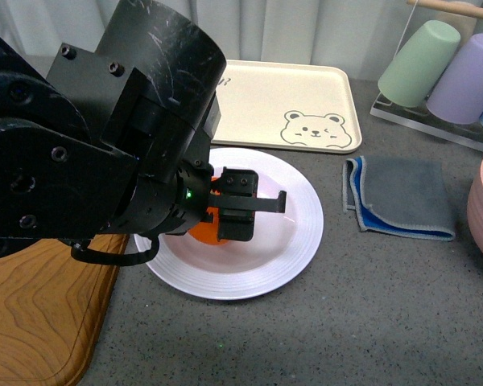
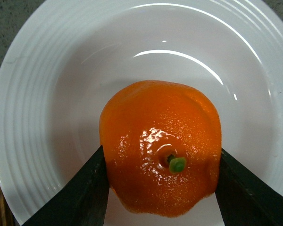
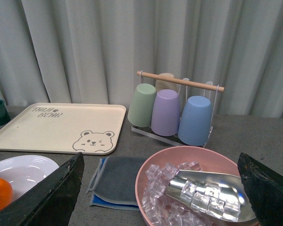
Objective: Place orange and plate with both arms
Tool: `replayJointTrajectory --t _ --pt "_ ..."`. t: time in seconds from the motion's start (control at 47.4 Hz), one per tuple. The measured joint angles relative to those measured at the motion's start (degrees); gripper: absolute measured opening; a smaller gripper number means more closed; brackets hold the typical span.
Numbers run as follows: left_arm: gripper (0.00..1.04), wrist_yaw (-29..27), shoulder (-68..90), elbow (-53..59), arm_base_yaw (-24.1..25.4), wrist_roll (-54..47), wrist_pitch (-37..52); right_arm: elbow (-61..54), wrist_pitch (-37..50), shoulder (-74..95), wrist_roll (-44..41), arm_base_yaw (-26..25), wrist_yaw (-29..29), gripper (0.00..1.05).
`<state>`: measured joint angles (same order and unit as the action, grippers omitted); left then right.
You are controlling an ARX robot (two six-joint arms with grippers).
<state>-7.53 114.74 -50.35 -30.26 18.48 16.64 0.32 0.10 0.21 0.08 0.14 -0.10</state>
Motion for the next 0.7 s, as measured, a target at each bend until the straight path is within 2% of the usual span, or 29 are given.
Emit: replayJointTrajectory --t 0.19,0.295,0.358,0.443,0.464,0.696 --pt "0.53 0.52 0.85 -0.37 0.35 1.49 -0.37 0.02 0.00 0.00 0.00 0.00 0.00 0.95" --pt "0.74 1.60 0.72 -0.35 0.42 2.89 -0.37 0.02 0.00 0.00 0.00 0.00 0.00 0.95" --pt "0.81 1.73 0.44 -0.35 0.42 3.30 -0.52 0.02 0.00 0.00 0.00 0.00 0.00 0.95" --pt "0.98 1.55 -1.22 0.04 0.42 3.72 -0.59 0.02 0.00 0.00 0.00 0.00 0.00 0.95" --pt "1.00 1.51 -1.77 0.26 0.42 3.72 -0.59 0.02 0.00 0.00 0.00 0.00 0.00 0.95" --pt "0.98 -1.75 -10.78 6.03 1.92 4.76 1.55 0.02 0.00 0.00 0.00 0.00 0.02 0.95"
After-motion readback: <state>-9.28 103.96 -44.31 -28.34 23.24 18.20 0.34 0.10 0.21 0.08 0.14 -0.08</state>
